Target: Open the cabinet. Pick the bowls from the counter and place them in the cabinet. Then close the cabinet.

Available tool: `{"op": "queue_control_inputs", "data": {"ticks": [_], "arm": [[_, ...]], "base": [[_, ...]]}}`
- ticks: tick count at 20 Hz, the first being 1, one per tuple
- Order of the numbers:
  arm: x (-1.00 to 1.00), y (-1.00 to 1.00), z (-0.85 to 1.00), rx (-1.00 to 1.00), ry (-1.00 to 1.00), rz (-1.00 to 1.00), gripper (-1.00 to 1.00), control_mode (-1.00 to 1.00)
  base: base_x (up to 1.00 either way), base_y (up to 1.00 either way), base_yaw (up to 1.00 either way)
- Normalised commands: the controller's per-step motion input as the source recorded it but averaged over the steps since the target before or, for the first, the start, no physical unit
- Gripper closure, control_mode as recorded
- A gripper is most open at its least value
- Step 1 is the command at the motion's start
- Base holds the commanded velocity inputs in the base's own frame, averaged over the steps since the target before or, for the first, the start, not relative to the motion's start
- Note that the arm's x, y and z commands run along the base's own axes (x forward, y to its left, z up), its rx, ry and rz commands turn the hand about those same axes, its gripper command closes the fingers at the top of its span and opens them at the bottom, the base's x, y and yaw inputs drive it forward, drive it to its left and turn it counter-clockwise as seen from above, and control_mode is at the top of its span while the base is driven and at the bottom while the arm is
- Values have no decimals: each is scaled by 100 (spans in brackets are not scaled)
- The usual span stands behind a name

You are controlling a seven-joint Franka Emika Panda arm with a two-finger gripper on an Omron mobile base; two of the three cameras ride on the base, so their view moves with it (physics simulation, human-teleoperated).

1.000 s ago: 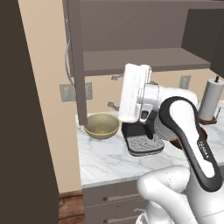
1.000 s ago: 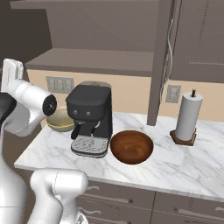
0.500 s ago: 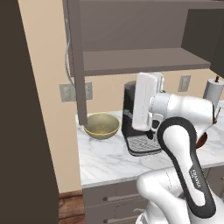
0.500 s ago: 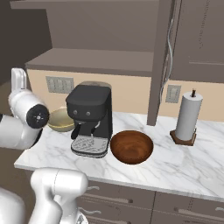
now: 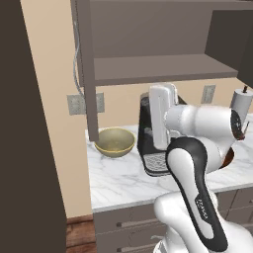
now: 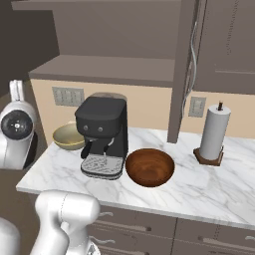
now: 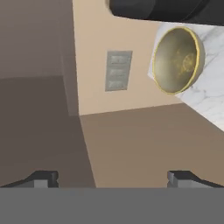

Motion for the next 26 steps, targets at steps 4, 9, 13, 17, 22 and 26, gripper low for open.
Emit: {"op": "queue_control_inputs", "data": {"ticks": [4,9,13,17,22,26], "arm": [[2,-10,-53,-10,10,0,-100,-100],[0,-22,-50,-3,9,0,-100,-100],[0,-1,-55,-1,6,-6,-100,-100],[0,0,-59,0,7,-16,-100,-100],[4,0,-53,-1,1,-19,-100,-100],[17,0,-37,0,0,-17,-100,-100]], "base": [[0,0,0],[0,0,0],[0,0,0],[0,0,0],[0,0,0],[0,0,0]]}}
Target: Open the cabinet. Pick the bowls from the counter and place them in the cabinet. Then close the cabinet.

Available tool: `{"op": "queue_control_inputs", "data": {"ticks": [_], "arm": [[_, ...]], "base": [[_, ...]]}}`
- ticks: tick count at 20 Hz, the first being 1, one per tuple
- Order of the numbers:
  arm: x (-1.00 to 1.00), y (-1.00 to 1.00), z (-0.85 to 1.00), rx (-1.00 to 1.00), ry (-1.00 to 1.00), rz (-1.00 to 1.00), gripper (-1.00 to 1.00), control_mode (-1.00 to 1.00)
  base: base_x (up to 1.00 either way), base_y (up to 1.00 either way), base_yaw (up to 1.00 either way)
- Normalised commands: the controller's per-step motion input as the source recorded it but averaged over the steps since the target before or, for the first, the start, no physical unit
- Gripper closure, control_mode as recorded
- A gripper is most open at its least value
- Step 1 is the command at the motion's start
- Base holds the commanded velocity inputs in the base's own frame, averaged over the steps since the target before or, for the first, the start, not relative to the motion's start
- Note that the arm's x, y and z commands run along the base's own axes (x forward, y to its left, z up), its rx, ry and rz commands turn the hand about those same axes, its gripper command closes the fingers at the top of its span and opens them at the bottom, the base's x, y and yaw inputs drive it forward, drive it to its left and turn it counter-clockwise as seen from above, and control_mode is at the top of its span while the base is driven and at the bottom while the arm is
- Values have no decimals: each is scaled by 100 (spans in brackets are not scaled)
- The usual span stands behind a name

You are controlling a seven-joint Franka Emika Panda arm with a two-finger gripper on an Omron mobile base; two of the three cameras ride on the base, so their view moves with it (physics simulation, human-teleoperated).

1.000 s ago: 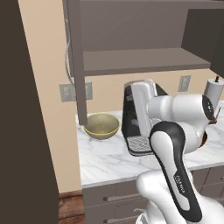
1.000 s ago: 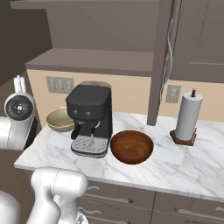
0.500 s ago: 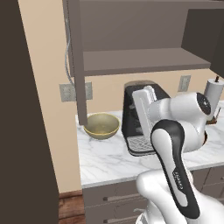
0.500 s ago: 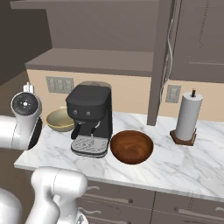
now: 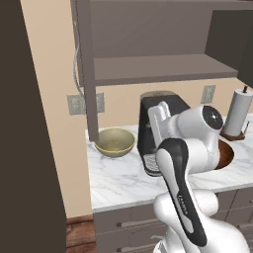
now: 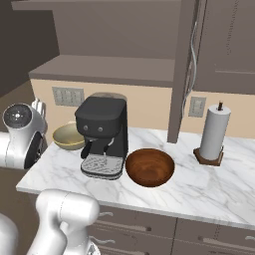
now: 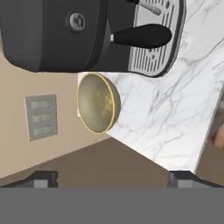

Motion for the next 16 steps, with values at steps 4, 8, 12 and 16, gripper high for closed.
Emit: {"op": "queue_control_inputs", "data": {"ticks": [4,8,12,16], "arm": [[18,0,-41,0,0,-11,-100,-100],[21,0,-44,0,3,-6,-100,-100],[21,0,-40,0,5,-1,-100,-100],[24,0,-38,0,4,0,-100,-100]], "base": [[0,0,0],[0,0,0],[0,0,0],[0,0,0]]}}
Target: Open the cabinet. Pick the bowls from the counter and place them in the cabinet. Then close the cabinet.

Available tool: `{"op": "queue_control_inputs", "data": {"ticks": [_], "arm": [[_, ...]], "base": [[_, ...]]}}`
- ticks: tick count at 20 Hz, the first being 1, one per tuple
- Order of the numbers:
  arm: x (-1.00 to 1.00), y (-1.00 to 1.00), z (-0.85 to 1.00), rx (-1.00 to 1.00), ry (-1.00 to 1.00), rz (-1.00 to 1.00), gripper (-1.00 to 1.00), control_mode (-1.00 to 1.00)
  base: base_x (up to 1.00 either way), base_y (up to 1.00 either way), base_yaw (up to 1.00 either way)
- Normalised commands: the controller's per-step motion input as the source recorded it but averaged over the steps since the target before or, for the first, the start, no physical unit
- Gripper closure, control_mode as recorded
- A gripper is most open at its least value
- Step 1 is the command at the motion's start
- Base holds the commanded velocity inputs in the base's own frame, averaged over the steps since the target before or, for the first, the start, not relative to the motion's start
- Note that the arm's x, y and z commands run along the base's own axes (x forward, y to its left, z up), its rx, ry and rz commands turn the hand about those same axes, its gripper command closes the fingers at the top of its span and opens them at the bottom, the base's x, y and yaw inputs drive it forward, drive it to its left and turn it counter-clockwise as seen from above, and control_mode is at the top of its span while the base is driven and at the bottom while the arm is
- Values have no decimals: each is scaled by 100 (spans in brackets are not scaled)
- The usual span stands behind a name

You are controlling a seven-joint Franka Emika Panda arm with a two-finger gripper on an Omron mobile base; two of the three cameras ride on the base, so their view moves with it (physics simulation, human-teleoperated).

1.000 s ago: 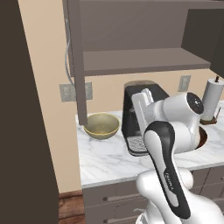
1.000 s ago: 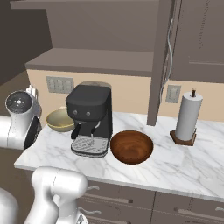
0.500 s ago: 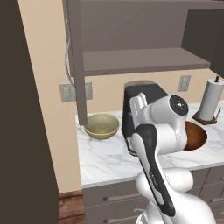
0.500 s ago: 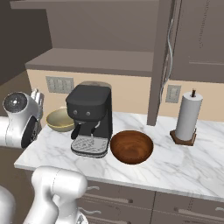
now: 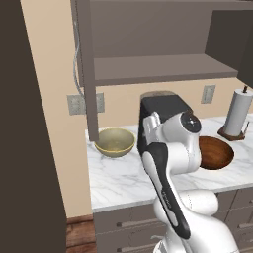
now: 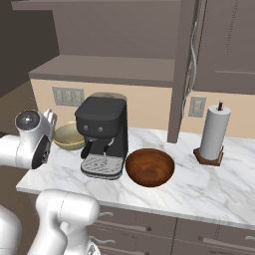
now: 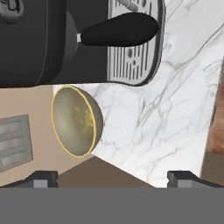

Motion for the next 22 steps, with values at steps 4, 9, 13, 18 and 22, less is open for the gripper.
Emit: {"op": "queue_control_inputs", "data": {"ticks": [4,9,13,18,22], "arm": [[25,7,-33,-2,1,0,-100,-100],[24,26,-25,-9,0,0,-100,-100],[24,29,-19,-10,0,-2,-100,-100],[25,4,-11,-2,0,-2,-100,-100],[31,0,-5,0,0,-3,-100,-100]], "base": [[0,0,0],[0,0,0],[0,0,0],[0,0,0],[0,0,0]]}}
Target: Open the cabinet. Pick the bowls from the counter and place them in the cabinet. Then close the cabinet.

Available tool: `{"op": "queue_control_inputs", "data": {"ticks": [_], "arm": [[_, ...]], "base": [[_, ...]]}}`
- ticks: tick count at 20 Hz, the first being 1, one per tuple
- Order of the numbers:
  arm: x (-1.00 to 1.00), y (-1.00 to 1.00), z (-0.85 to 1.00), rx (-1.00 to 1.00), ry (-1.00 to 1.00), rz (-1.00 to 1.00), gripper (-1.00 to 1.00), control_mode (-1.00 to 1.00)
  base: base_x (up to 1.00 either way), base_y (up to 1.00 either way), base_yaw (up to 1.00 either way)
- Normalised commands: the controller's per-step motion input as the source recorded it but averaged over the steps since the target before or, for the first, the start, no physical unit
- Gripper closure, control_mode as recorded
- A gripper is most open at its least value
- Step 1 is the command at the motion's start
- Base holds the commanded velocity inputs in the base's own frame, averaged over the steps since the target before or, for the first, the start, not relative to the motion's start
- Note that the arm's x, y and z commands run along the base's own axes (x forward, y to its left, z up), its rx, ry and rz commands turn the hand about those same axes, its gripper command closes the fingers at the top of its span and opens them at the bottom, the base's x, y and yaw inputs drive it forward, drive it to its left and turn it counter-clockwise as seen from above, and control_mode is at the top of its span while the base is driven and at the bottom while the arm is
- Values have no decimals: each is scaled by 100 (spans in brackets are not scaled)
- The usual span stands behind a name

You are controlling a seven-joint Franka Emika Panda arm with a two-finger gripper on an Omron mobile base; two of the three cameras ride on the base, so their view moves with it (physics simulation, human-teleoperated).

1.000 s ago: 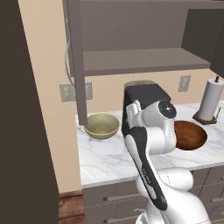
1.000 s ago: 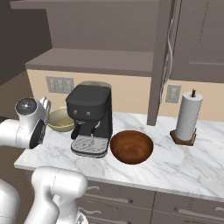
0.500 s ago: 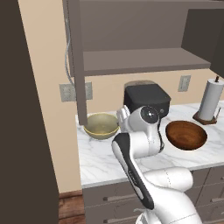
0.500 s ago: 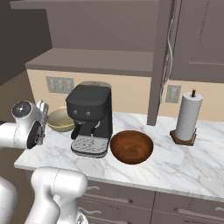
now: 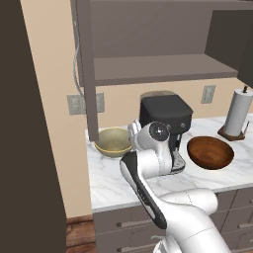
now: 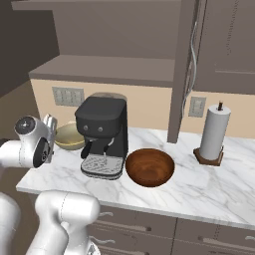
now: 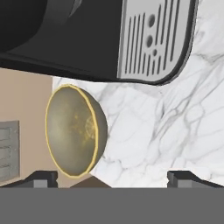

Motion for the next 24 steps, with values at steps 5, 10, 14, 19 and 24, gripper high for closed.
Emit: {"op": "queue_control_inputs", "data": {"ticks": [5,10,14,19,24], "arm": [[30,0,-13,0,0,-1,-100,-100],[14,1,-25,0,0,0,-100,-100],[0,1,-37,0,0,0,-100,-100],[2,0,-32,0,0,0,-100,-100],[3,0,-30,0,1,0,-100,-100]], "base": [[0,0,0],[0,0,0],[0,0,0],[0,0,0],[0,0,0]]}}
